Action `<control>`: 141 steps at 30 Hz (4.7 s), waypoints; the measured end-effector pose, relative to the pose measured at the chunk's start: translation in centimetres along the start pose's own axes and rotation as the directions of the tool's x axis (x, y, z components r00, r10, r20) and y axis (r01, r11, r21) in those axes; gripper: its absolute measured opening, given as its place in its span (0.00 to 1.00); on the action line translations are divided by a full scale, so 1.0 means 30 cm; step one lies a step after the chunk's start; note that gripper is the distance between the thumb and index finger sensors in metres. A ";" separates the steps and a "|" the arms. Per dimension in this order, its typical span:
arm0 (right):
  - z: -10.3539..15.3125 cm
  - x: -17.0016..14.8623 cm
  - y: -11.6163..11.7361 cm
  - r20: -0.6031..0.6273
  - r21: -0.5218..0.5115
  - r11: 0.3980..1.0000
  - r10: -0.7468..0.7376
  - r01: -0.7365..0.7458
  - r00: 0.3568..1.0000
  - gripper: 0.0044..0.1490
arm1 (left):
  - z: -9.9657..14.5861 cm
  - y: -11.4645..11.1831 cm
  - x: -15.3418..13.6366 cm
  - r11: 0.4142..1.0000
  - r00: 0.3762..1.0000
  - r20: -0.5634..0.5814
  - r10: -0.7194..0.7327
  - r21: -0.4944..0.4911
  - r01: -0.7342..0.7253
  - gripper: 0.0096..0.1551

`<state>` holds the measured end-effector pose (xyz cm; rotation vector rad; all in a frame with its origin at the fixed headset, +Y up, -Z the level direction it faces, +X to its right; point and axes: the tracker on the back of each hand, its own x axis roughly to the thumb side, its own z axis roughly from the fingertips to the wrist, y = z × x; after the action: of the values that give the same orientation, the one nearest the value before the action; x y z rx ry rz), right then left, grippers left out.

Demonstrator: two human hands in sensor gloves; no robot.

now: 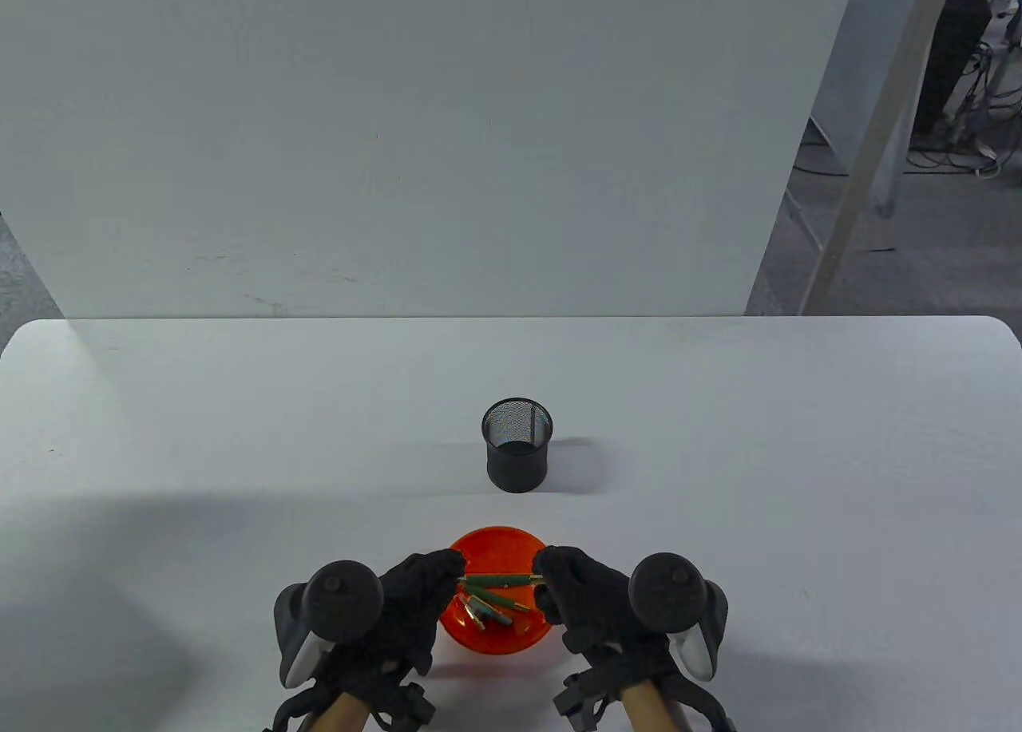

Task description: Assemble fountain pens from components

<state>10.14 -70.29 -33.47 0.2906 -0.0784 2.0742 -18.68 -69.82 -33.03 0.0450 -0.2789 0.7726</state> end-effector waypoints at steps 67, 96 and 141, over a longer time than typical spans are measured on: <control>0.008 -0.002 -0.001 0.005 -0.075 0.991 0.115 -0.114 0.993 0.33 | 0.010 -0.020 0.031 0.998 0.995 0.083 -0.061 -0.009 0.062 0.26; 0.000 -0.001 0.010 0.021 0.022 0.998 0.058 -0.059 0.998 0.29 | 0.002 -0.021 0.015 0.999 0.999 0.040 -0.036 -0.018 0.036 0.26; -0.007 0.013 0.024 0.051 0.096 0.994 0.053 -0.058 0.997 0.29 | 0.002 -0.019 0.009 0.999 0.999 0.039 -0.001 -0.034 0.003 0.26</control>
<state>9.28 -70.28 -33.54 0.4022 -0.0151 2.1301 -18.12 -70.07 -32.87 0.0283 -0.3289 0.7655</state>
